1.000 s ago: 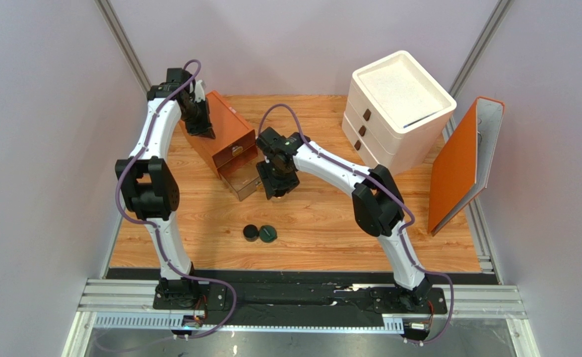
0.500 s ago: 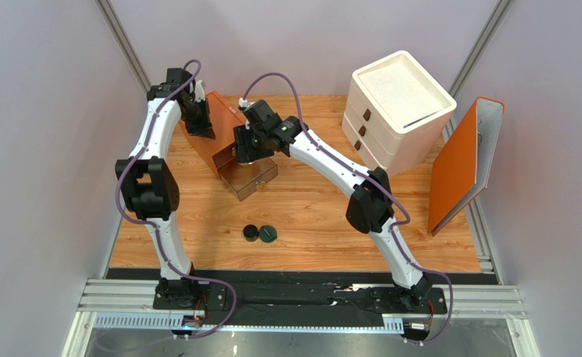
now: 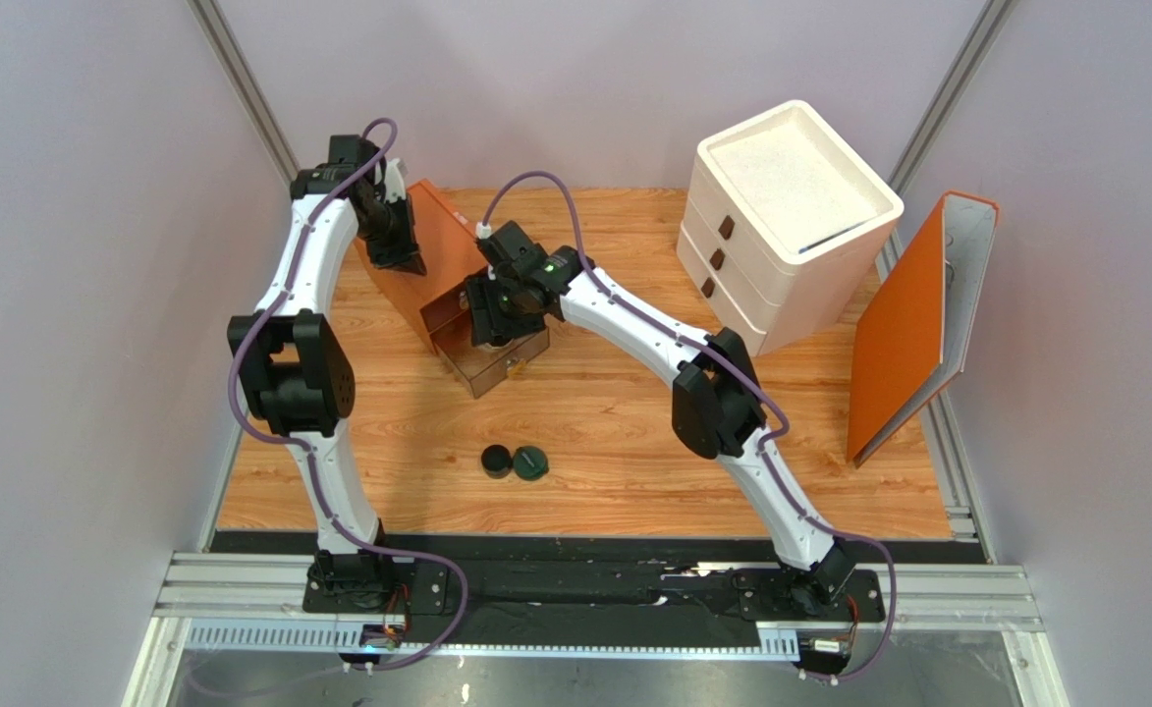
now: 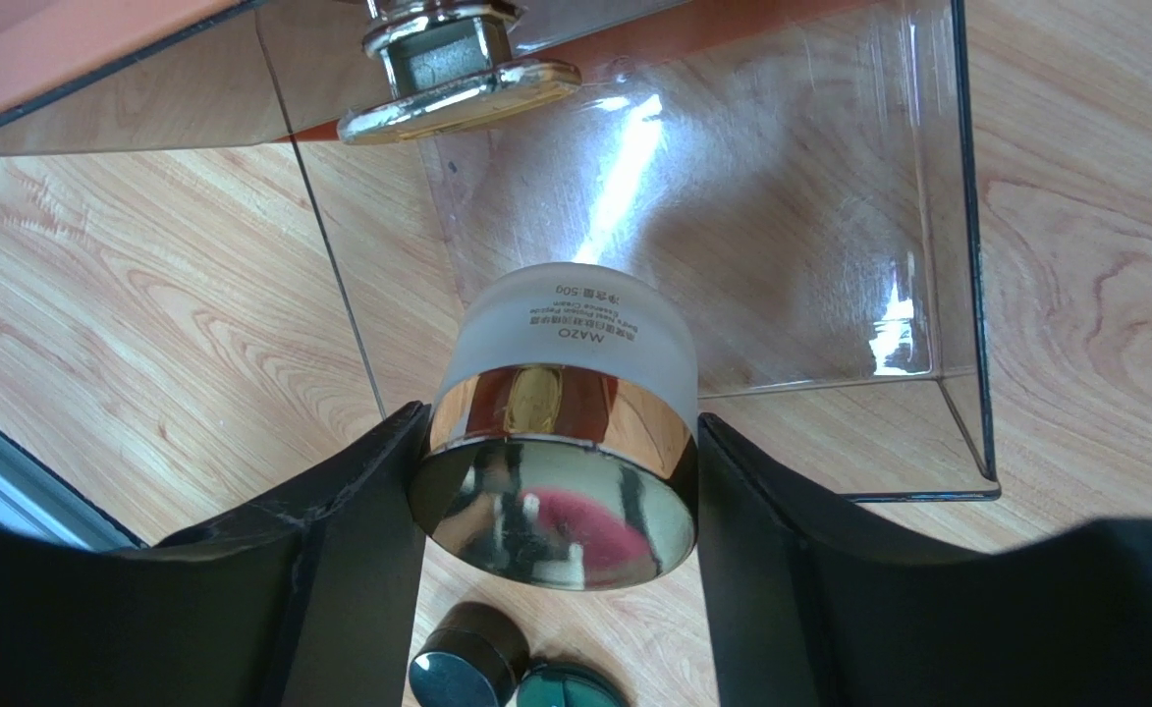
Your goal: Organize the makeup
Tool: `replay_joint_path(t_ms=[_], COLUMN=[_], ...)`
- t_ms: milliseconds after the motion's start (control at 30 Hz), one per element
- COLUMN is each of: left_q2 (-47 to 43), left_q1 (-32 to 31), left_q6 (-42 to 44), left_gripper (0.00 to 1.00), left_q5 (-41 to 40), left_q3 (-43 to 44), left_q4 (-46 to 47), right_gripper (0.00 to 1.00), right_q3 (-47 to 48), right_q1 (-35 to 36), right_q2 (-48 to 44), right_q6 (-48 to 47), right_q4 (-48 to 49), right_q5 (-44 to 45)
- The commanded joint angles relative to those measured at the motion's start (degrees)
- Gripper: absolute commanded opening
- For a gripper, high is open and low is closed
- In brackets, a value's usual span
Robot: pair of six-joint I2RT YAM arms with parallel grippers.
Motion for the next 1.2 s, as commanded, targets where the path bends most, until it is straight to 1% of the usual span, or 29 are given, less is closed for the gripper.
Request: replay_joint_path(t_ms=[0, 100, 300, 333, 400, 433, 600, 633, 700, 733, 767, 833, 933, 1033, 1167], left_q2=[2.6, 2.3, 2.1, 2.0, 1.9, 1.7, 1.6, 1.7, 1.8, 2.0, 1.9, 2.0, 2.0, 1.6, 1.5], left_q1=[0.1, 0.1, 0.1, 0.1, 0.1, 0.1, 0.1, 0.1, 0.1, 0.1, 0.1, 0.1, 0.1, 0.1, 0.1], left_q6=[1.9, 1.7, 1.6, 1.8, 1.9, 2.0, 2.1, 2.0, 1.9, 1.9, 1.9, 2.0, 2.1, 2.6, 3.0], left_gripper=[0.0, 0.0, 0.0, 0.0, 0.0, 0.0, 0.0, 0.0, 0.0, 0.0, 0.0, 0.0, 0.0, 0.0, 0.0], left_q5=[-2.8, -3.1, -2.8, -2.9, -2.9, -3.0, -3.1, -3.0, -2.8, -2.7, -2.7, -2.5, -2.6, -3.2, -3.8], left_q3=[-3.1, -3.2, -3.0, -3.0, -3.0, -3.0, -3.0, -3.0, -3.0, -3.0, -3.0, -3.0, -3.5, -4.1, -4.6], left_q4=[-5.3, -5.2, -5.3, -5.3, -5.4, -5.4, -5.4, -5.3, -5.4, -5.4, -5.3, -5.3, -5.3, -5.3, -5.3], right_gripper=[0.65, 0.76, 0.76, 0.76, 0.75, 0.74, 0.73, 0.73, 0.73, 0.72, 0.72, 0.71, 0.66, 0.65, 0.65], right_q3=[1.1, 0.8, -2.1, -3.1, -6.8, -8.4, -19.4, -23.3, -27.0, -30.7, -32.4, -37.2, -39.9, -40.4, -38.3], right_q1=[0.0, 0.0, 0.0, 0.0, 0.0, 0.2, 1.4, 2.3, 4.0, 4.5, 5.2, 6.9, 8.5, 9.4, 9.6], right_q2=[-2.7, -3.8, -7.2, -9.2, -11.7, -14.3, -22.5, -23.7, -26.2, -26.7, -27.4, -27.7, -26.2, -23.6, -21.4], right_q6=[1.0, 0.9, 0.1, -0.9, -2.5, -3.5, -11.9, -13.2, -16.4, -16.9, -17.4, -17.7, -16.8, -16.1, -16.0], right_q4=[3.7, 3.7, 3.4, 3.4, 3.4, 3.3, 0.2, -0.5, -2.0, -2.3, -2.7, -2.4, -1.7, -1.8, -0.8], right_q5=[0.5, 1.3, 2.8, 2.8, 2.1, 1.7, -0.7, -0.5, -0.1, 0.1, 0.4, 0.1, -0.2, -0.2, 0.1])
